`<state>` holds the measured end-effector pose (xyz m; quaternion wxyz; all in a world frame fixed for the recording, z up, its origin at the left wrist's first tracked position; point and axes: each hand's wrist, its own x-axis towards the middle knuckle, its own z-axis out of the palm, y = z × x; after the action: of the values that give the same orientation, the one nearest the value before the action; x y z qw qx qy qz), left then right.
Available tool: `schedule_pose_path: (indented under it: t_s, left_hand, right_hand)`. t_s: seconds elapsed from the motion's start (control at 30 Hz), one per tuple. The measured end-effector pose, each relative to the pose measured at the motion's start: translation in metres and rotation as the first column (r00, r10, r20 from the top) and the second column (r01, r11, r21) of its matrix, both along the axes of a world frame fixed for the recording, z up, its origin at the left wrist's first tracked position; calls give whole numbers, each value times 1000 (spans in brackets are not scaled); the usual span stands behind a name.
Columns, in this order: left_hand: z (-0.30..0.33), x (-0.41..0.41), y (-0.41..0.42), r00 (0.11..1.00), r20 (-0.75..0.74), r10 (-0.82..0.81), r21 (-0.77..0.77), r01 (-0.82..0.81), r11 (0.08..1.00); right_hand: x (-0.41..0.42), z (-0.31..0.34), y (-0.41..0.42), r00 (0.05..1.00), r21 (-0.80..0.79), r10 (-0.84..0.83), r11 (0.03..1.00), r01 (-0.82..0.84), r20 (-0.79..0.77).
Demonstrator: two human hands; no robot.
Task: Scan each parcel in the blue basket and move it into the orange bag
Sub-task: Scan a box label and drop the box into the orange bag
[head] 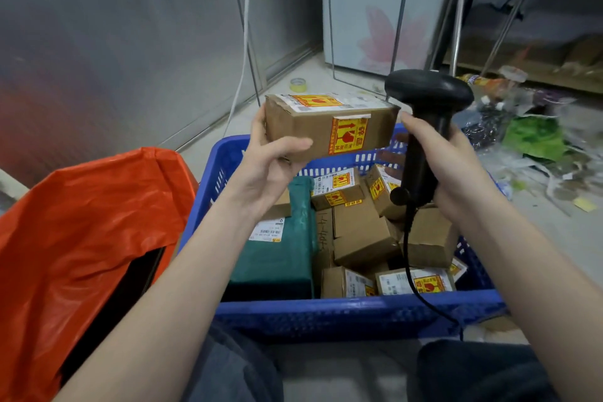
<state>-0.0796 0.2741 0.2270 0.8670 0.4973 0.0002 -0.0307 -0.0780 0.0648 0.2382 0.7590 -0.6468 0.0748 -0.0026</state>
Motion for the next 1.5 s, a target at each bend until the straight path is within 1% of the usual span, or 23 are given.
schedule_pose_path:
  t_s: [0.07, 0.13, 0.3, 0.4, 0.43, 0.53, 0.6, 0.67, 0.77, 0.9, 1.07, 1.2, 1.27, 1.4, 1.5]
  left_hand:
    - [-1, -1, 2, 995, 22, -94, -9, 94, 995]
    - [-1, -2, 3, 986, 41, -161, 9, 161, 987]
    - [-2, -2, 5, 981, 14, -194, 178, 189, 966]
    - [-1, -3, 7, 969, -7, -248, 224, 243, 944]
    - [1, -4, 6, 972, -32, -232, 235, 233, 944]
    - [2, -2, -3, 983, -169, -67, 299, 116, 947]
    - [-2, 3, -5, 980, -196, 20, 389, 59, 919]
    - [-6, 6, -4, 981, -187, 58, 437, 30, 899]
    - [-7, 7, 1, 982, -164, 93, 412, -18, 911]
    - [-6, 6, 0, 976, -114, 187, 392, -129, 911]
    - [-6, 9, 4, 943, -83, 323, 372, -272, 887]
    - [-6, 10, 7, 929, -86, 360, 385, -302, 872]
    - [-6, 10, 7, 924, -76, 374, 381, -319, 868]
    - [-5, 11, 8, 913, -52, 405, 364, -360, 859]
    - [-5, 11, 10, 908, -42, 418, 370, -374, 850]
  right_hand:
    - [1, 1, -1, 1000, -5, -23, 1000, 23, -8]
    - [2, 3, -2, 999, 25, -39, 999, 40, -8]
    - [-2, -2, -1, 994, 40, -112, 993, 112, -6]
    - [-3, -4, 0, 990, 49, -141, 989, 141, -10]
    - [-3, -4, 0, 989, 46, -149, 988, 149, -7]
    - [-3, -4, -1, 990, 13, -142, 990, 142, 14]
    - [-3, -4, 0, 991, -3, -128, 992, 128, 37]
    - [-4, -4, 0, 992, -6, -115, 993, 116, 55]
    - [-6, -5, 1, 993, -11, -91, 996, 92, 69]
    - [-7, -7, 0, 992, -47, -96, 994, 100, 83]
    - [-8, -8, -2, 989, -205, -54, 975, 82, 140]
    - [-10, -4, 0, 978, -344, 69, 939, 2, 195]
    - [-11, -4, 3, 971, -416, 101, 910, -2, 216]
    - [-15, -5, 8, 966, -492, 124, 871, 3, 226]
    - [-15, -6, 8, 970, -507, 133, 862, -12, 203]
